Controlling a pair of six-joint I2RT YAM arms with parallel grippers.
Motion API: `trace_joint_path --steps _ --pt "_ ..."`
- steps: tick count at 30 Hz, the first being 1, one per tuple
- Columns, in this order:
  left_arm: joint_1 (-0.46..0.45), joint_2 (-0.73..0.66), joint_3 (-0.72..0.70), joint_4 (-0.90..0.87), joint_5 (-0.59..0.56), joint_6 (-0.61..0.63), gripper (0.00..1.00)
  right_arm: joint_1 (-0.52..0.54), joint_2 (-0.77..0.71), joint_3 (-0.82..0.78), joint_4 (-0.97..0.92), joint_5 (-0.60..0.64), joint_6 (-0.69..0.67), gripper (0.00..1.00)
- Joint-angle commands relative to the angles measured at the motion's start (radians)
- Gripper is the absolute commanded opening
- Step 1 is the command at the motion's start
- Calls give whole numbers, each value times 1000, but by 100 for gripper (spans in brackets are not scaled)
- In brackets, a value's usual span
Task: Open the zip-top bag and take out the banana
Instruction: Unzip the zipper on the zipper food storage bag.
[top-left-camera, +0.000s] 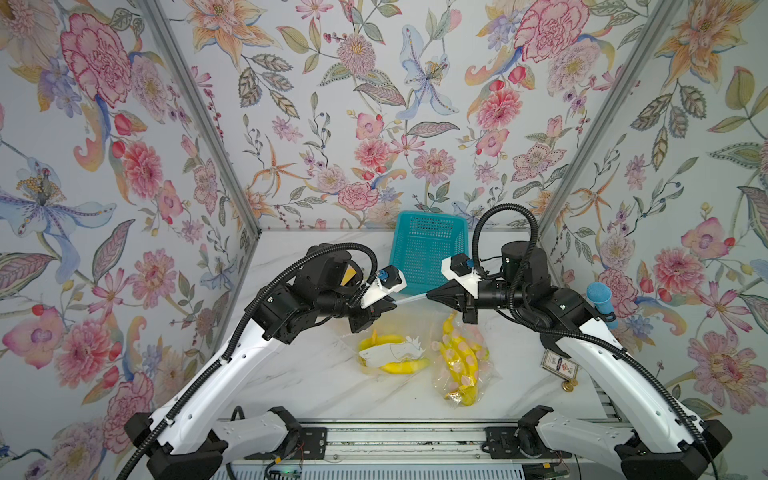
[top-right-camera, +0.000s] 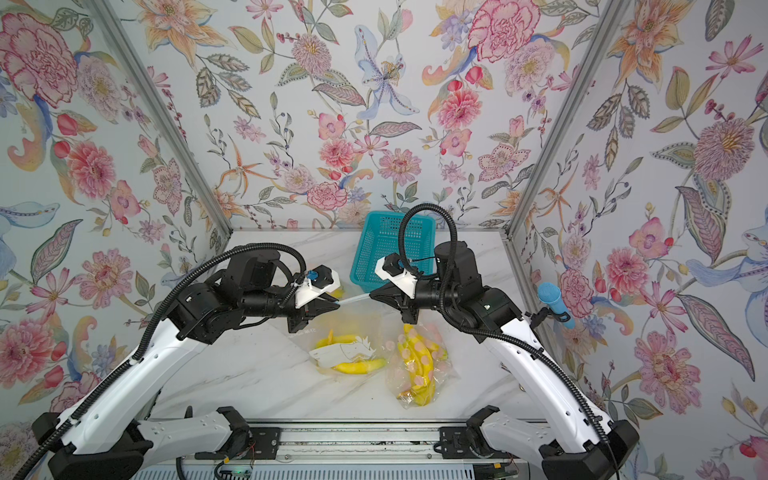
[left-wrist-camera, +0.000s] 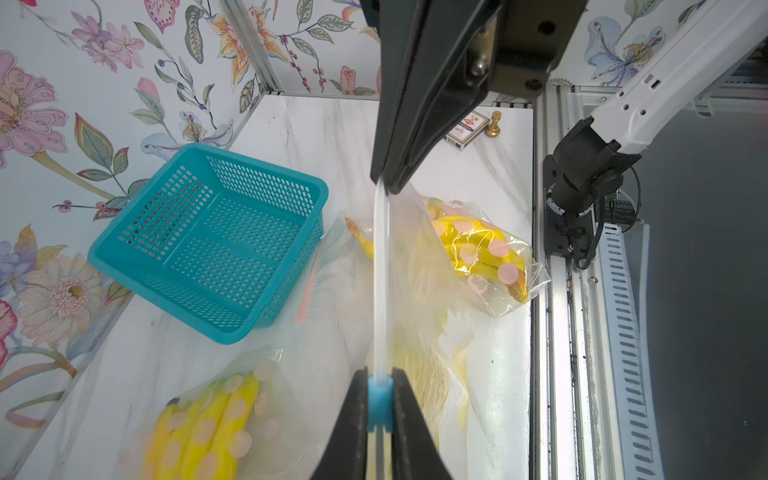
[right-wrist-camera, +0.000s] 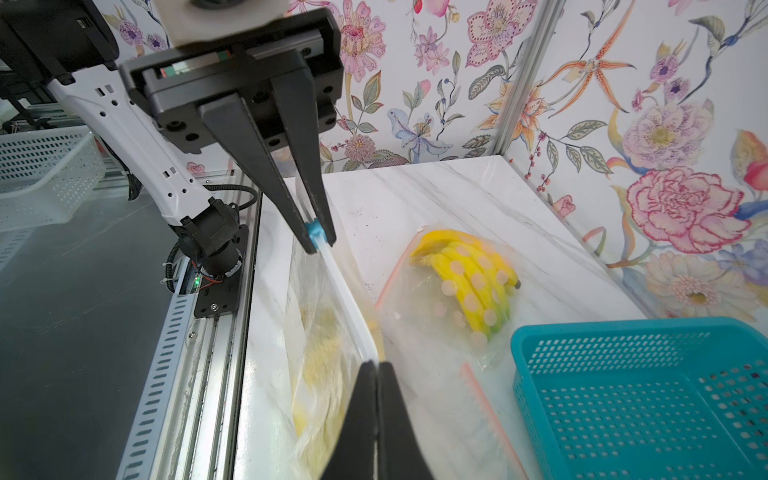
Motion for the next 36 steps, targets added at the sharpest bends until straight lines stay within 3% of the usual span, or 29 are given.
trace_joint_path --steps 1,15,22,27,28,29,30,36 --pt "31 -62 -25 -148 -73 4 14 -36 -30 -19 -9 78 -24 0" --pt "60 -264 -71 -310 -191 -46 16 -67 -32 -66 10 116 -3 0" --pt "59 -260 -63 -316 -185 -45 16 -79 -23 -56 14 148 -4 0" --pt "59 -238 -67 -308 -169 -36 16 -76 -16 -59 23 98 11 0" --pt "59 -240 -67 -292 -170 -40 28 -72 -14 -61 26 85 16 0" --pt "59 -245 -67 -267 -173 -54 48 -66 -13 -60 28 78 17 0" --pt "59 -250 -68 -241 -171 -64 55 -59 -12 -58 28 76 19 0" --pt "59 -218 -69 -116 -135 -71 60 -13 -11 -47 30 91 18 0"
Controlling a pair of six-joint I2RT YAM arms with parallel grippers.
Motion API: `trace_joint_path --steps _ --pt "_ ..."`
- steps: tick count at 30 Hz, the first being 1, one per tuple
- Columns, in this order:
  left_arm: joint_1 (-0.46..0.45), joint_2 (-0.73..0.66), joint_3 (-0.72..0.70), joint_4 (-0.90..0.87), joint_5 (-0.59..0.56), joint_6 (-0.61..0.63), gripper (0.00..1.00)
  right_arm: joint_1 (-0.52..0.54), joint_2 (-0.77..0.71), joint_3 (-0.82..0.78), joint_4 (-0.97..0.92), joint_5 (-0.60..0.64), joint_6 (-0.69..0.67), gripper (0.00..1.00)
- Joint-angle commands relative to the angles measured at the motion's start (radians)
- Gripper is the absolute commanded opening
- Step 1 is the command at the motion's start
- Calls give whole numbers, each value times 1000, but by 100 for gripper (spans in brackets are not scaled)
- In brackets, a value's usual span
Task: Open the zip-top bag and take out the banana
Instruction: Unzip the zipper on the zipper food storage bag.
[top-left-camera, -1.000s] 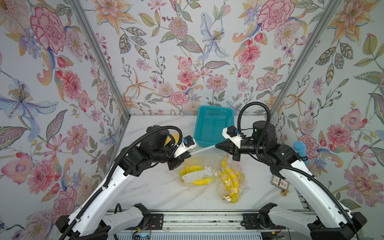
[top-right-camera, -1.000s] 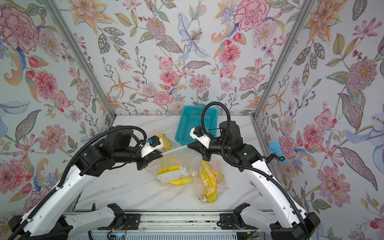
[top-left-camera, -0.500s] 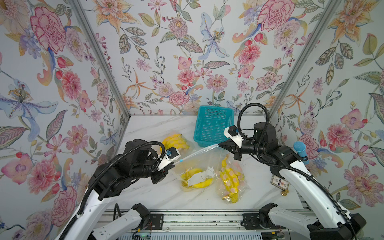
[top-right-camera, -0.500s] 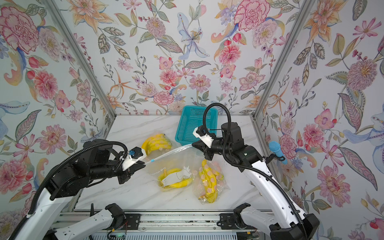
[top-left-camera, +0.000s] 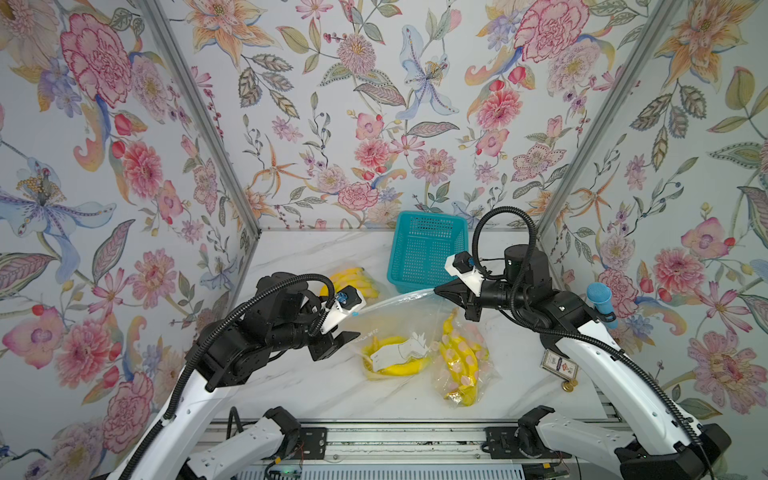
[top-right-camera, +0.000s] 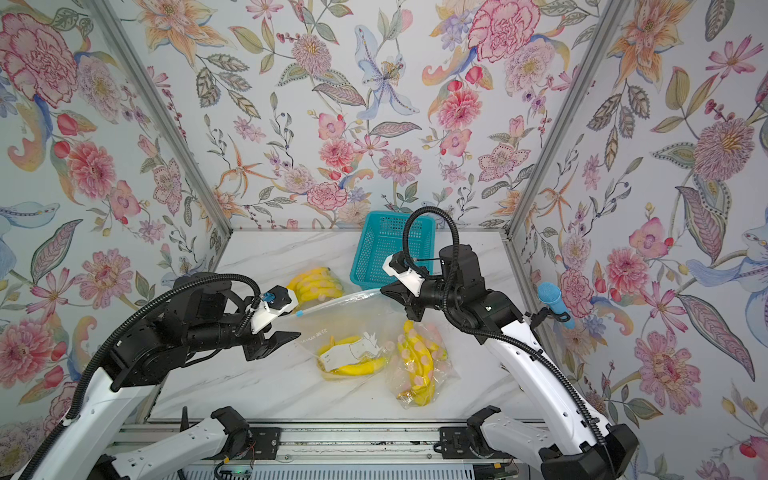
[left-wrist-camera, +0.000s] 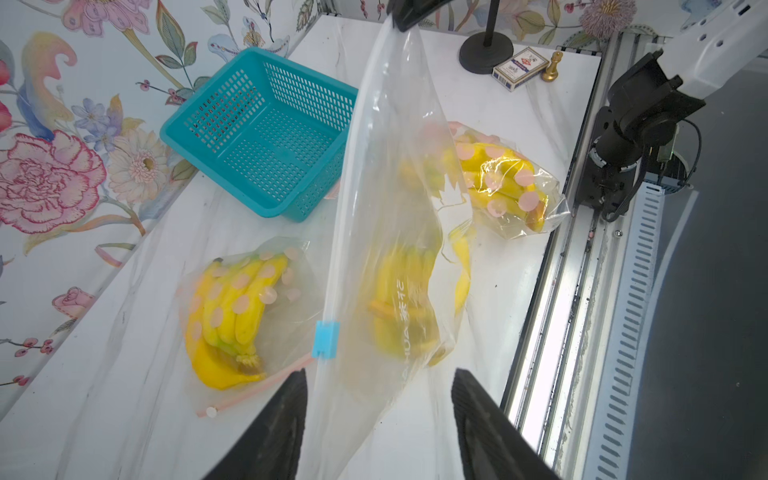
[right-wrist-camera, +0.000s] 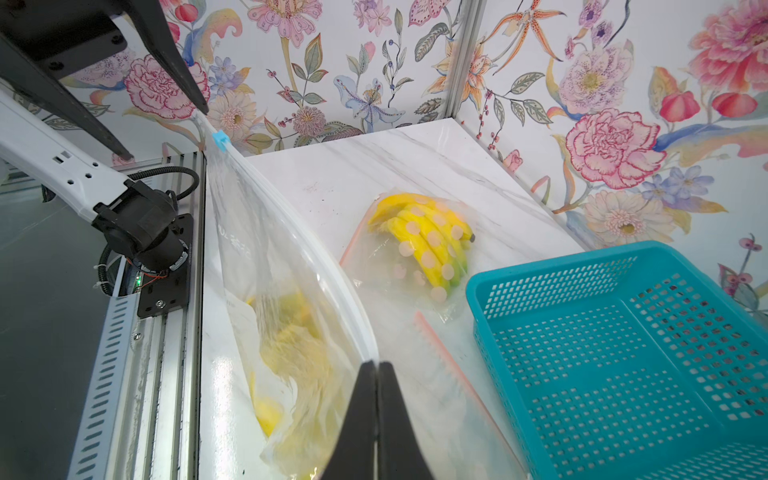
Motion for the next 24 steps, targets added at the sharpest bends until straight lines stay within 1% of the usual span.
trace_joint_path --steps 1,5,9,10,13,14,19,24 --pt "7 38 4 75 16 -1 60 19 6 17 14 -12 1 0" --pt "8 90 18 65 -2 37 58 25 6 27 14 -9 3 0" --pt "9 111 35 33 -24 73 55 25 0 27 14 -6 8 0" --pt "8 113 37 25 -31 77 51 25 -1 27 14 -5 9 0" --pt "8 116 40 0 -52 93 35 25 -4 22 14 -5 9 0" --pt "10 115 41 -3 -58 93 34 27 -4 22 13 -5 10 0" --pt "10 112 44 -10 -62 96 32 27 -2 20 15 -4 9 0" --pt "10 124 44 -55 -79 104 32 26 -4 19 15 -1 7 0"
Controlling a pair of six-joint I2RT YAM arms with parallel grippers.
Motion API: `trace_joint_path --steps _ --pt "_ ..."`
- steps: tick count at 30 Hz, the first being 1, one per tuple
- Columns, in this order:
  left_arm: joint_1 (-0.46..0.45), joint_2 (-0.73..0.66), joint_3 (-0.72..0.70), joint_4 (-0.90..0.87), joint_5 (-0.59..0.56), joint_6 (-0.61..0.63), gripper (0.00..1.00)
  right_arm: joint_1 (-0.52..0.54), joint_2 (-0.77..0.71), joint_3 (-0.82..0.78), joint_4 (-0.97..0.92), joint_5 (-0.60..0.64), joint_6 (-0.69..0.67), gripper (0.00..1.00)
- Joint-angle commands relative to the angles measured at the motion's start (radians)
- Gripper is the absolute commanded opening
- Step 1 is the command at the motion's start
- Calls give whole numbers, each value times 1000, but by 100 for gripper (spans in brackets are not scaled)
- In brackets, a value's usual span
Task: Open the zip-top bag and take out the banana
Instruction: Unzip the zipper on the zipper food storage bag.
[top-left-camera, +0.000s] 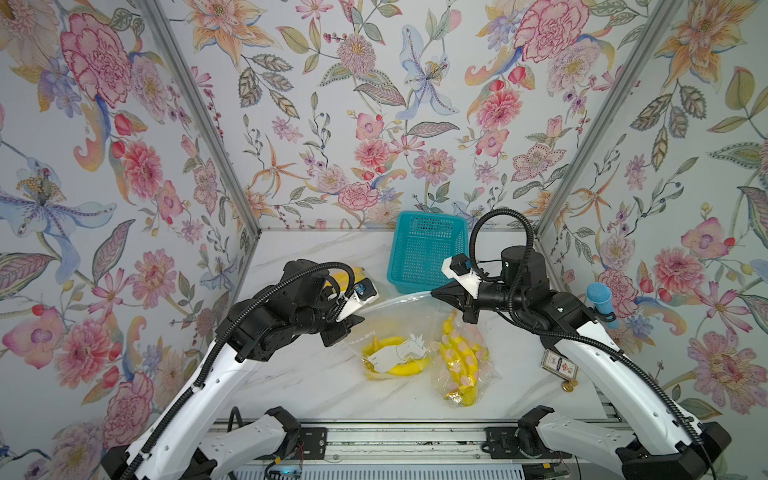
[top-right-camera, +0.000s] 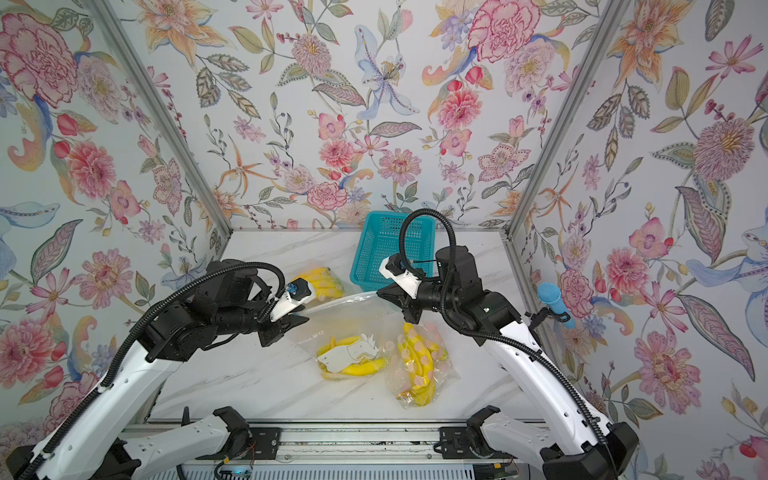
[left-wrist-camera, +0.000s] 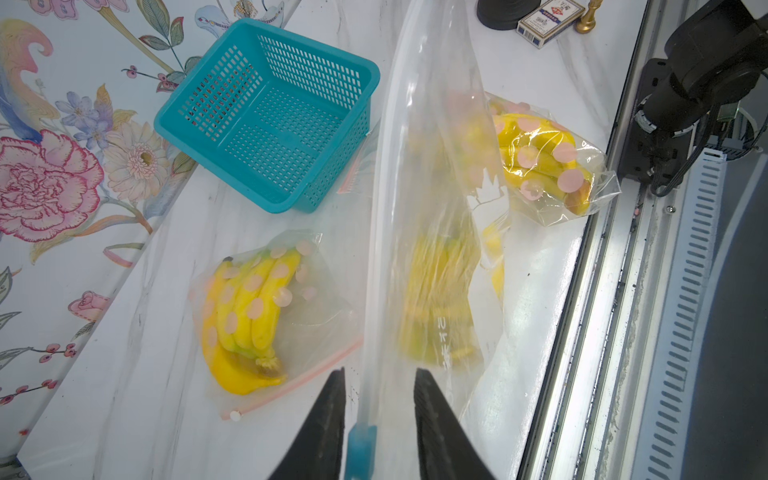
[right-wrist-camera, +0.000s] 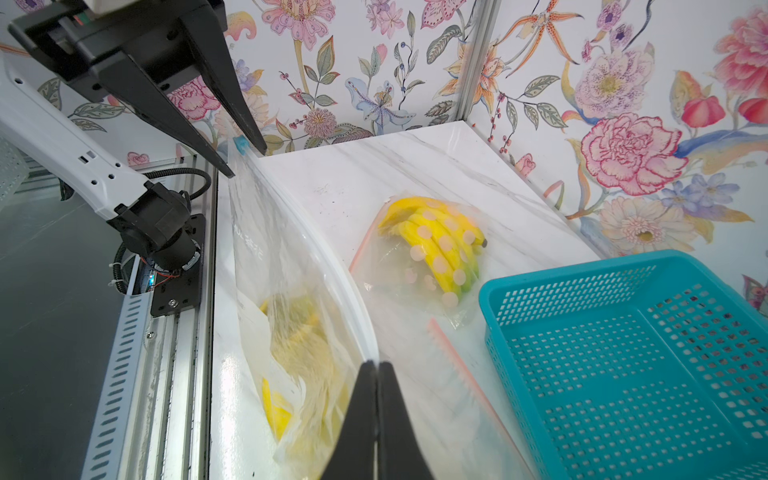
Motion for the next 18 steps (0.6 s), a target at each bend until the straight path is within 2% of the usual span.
trace_joint_path --steps 1,4,13,18 --pt "9 0 27 -54 -28 19 31 6 -4 19 12 -2 -1 0" --pt "9 -19 26 -45 -39 12 24 6 -4 19 13 -5 4 0" --pt "9 -16 27 -42 -21 0 19 8 -10 11 13 -2 11 0" --pt "9 -16 31 -59 -21 8 12 7 -18 -2 13 9 12 0"
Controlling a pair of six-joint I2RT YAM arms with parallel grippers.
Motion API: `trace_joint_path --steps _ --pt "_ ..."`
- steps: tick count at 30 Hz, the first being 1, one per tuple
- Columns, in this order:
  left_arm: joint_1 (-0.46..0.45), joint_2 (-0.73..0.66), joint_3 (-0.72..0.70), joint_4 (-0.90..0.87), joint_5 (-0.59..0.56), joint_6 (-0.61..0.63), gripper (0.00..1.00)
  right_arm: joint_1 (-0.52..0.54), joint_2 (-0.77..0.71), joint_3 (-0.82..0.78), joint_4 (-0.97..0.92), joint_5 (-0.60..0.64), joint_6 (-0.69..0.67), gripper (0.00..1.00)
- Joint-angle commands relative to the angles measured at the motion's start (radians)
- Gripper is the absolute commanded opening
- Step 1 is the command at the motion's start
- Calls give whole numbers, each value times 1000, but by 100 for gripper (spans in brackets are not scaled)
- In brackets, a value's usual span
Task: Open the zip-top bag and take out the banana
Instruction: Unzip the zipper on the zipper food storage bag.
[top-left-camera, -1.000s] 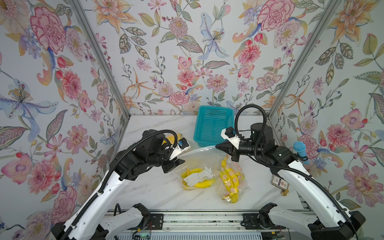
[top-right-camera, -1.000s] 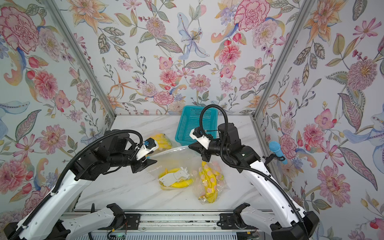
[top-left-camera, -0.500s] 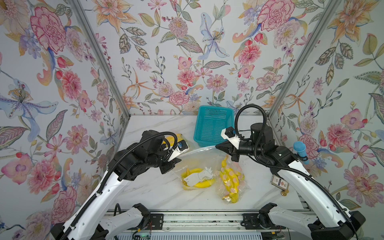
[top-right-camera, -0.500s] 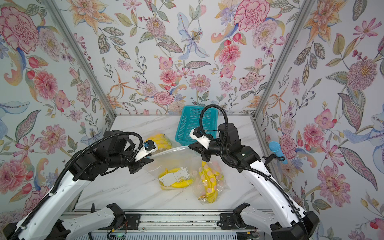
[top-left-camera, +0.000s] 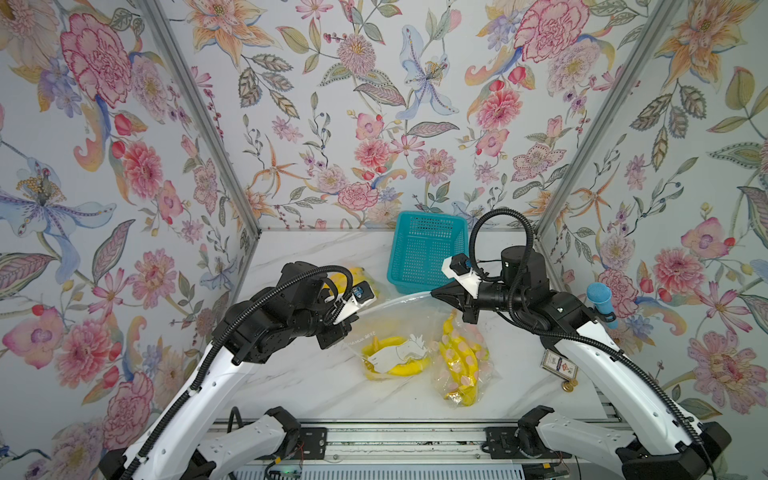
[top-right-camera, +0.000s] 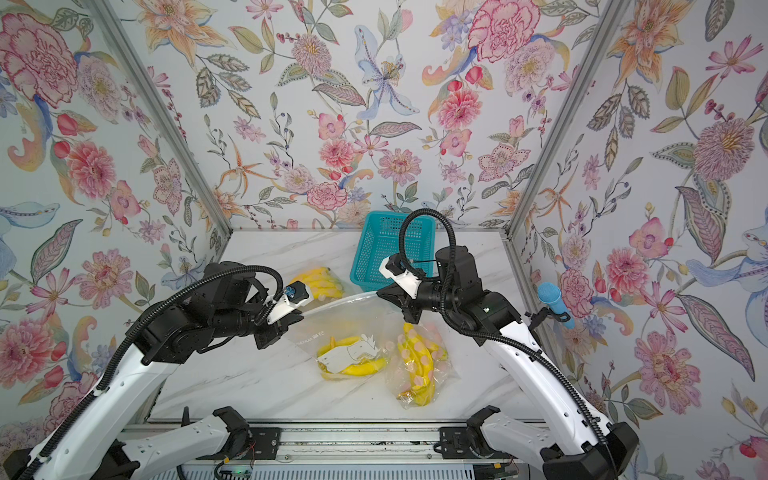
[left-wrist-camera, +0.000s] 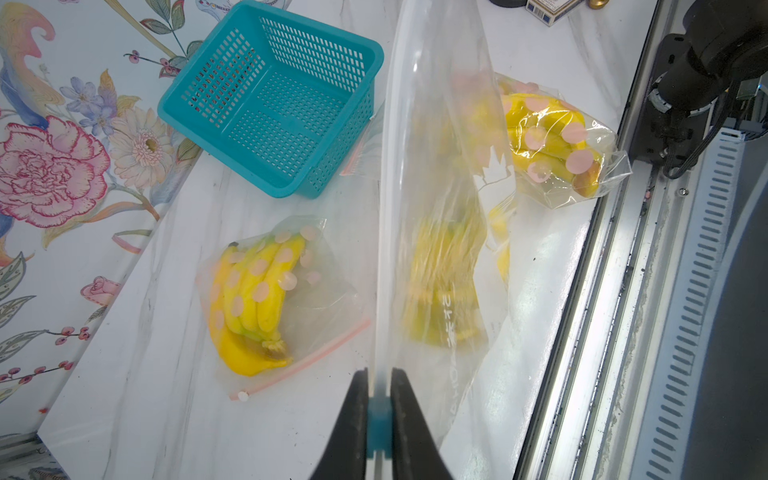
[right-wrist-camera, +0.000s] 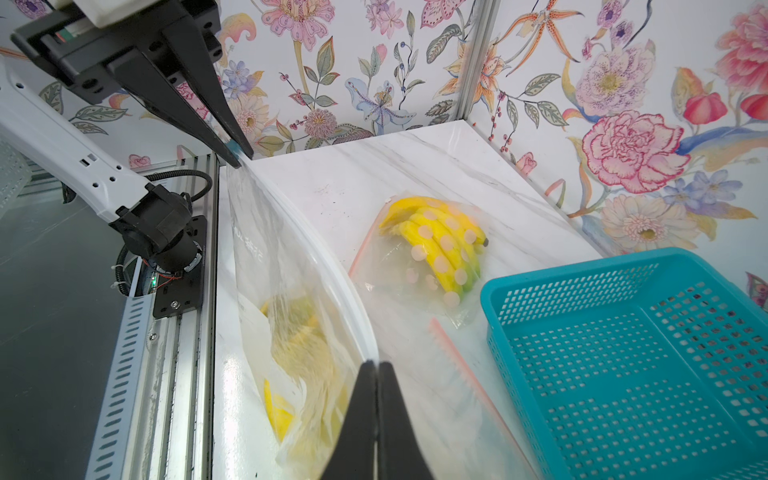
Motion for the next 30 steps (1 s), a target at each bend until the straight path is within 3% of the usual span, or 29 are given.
trace_joint_path --steps 1,11,30 --pt "9 -3 29 -34 2 -1 11 7 -18 -3 12 14 1 0" --pt "11 -8 50 -85 -38 7 8 -32 -14 22 13 124 -3 0" --pt "15 -77 44 -156 -85 -11 8 -85 3 40 14 147 -3 0"
